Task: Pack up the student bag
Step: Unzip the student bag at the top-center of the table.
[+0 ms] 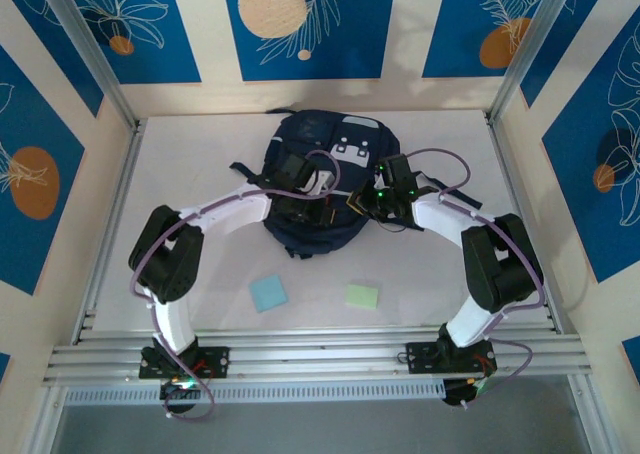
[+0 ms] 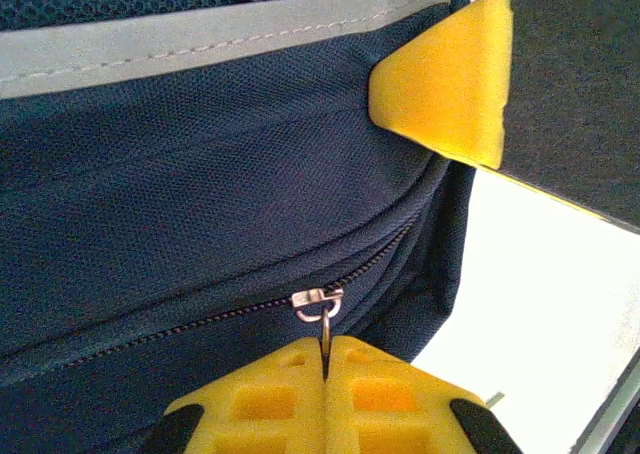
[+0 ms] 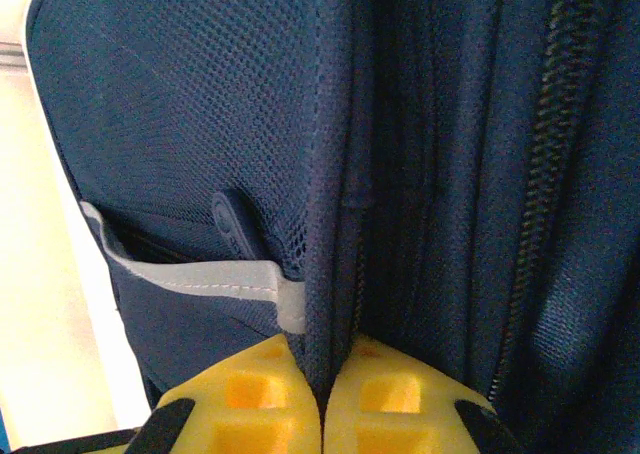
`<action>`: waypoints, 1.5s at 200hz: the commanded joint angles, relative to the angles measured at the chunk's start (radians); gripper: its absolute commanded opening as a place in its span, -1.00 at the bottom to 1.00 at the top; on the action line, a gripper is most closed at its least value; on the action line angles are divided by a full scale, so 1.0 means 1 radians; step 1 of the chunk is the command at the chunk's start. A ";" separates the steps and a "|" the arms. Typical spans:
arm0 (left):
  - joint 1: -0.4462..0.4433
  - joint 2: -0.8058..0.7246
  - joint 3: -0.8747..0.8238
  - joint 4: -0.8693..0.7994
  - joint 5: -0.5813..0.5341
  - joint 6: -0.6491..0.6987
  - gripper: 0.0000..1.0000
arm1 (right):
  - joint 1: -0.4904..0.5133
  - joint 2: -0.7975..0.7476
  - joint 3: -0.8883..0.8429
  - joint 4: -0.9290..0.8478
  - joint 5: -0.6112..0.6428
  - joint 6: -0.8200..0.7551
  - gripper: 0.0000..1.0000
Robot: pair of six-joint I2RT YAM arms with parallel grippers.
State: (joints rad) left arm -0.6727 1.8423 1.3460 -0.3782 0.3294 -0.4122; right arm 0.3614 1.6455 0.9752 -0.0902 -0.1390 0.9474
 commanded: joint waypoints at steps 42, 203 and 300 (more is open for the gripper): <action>0.159 -0.128 -0.123 -0.196 -0.210 0.149 -1.00 | -0.053 -0.071 0.044 -0.114 -0.049 -0.196 -1.00; 0.215 -0.234 -0.232 0.118 -0.182 0.501 -1.00 | -0.142 0.125 0.363 -0.421 -0.001 -0.749 -1.00; 0.175 -0.136 -0.222 0.118 -0.489 0.488 -1.00 | -0.147 0.300 0.586 -0.572 0.216 -0.995 -1.00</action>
State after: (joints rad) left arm -0.5777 1.6577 1.0859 -0.2459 0.0128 0.0856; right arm 0.2218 1.9404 1.5429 -0.6579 0.0055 0.0044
